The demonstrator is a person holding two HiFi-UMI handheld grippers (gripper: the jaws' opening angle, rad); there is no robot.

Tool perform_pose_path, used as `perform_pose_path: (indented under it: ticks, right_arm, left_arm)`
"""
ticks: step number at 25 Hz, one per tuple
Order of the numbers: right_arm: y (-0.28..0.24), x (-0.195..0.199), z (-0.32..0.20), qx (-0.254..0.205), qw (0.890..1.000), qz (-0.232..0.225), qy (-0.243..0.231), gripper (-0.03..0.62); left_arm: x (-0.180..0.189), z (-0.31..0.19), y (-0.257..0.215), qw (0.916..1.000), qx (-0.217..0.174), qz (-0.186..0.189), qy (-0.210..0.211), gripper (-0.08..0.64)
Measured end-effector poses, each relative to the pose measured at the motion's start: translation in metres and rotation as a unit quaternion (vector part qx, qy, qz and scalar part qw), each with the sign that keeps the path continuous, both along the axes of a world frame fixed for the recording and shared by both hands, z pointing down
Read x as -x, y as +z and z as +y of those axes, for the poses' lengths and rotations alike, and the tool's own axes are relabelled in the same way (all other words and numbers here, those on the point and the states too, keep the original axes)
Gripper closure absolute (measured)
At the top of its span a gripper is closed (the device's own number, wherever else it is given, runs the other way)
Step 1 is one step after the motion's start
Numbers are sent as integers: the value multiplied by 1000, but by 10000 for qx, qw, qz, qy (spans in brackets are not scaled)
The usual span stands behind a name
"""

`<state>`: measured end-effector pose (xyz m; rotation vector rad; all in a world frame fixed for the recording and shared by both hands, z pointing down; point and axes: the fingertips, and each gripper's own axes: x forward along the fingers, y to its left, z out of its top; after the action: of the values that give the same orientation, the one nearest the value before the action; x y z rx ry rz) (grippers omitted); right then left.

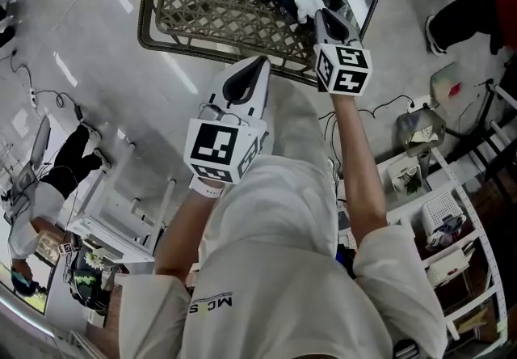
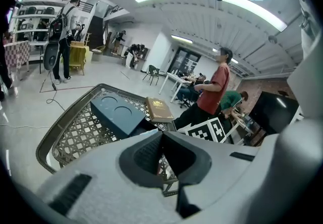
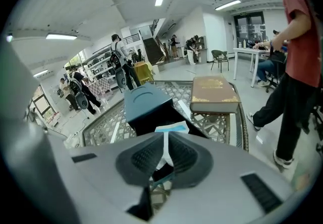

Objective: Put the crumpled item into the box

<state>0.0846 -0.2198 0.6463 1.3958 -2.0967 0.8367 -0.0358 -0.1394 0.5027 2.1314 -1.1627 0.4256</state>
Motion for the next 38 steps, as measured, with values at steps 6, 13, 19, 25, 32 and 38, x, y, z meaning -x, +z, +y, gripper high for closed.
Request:
perform_pose_path:
  ticks: [6, 13, 19, 25, 32, 38]
  right_arm:
    - [-48, -7, 14, -237, 9997, 16, -75, 572]
    - [-123, -23, 30, -705, 9974, 21, -130, 572]
    - [-183, -38, 50, -1126, 9930, 181, -300, 574]
    - [-239, -41, 75, -1595, 9864, 123, -384, 574]
    - [-292, -48, 104, -2140, 9765, 56, -230, 577]
    - [-307, -56, 123, -2416, 9703, 68, -96, 577]
  left_arm:
    - [1, 0, -31, 9996, -281, -40, -15, 536]
    - [8, 5, -74, 9982, -580, -88, -116, 536]
    - [10, 20, -106, 9961, -857, -183, -109, 536]
    - [10, 31, -136, 9916, -1252, -307, -97, 536]
    - [19, 46, -169, 9868, -1577, -295, -215, 536]
    - [19, 55, -180, 9831, -1792, -271, -235, 535]
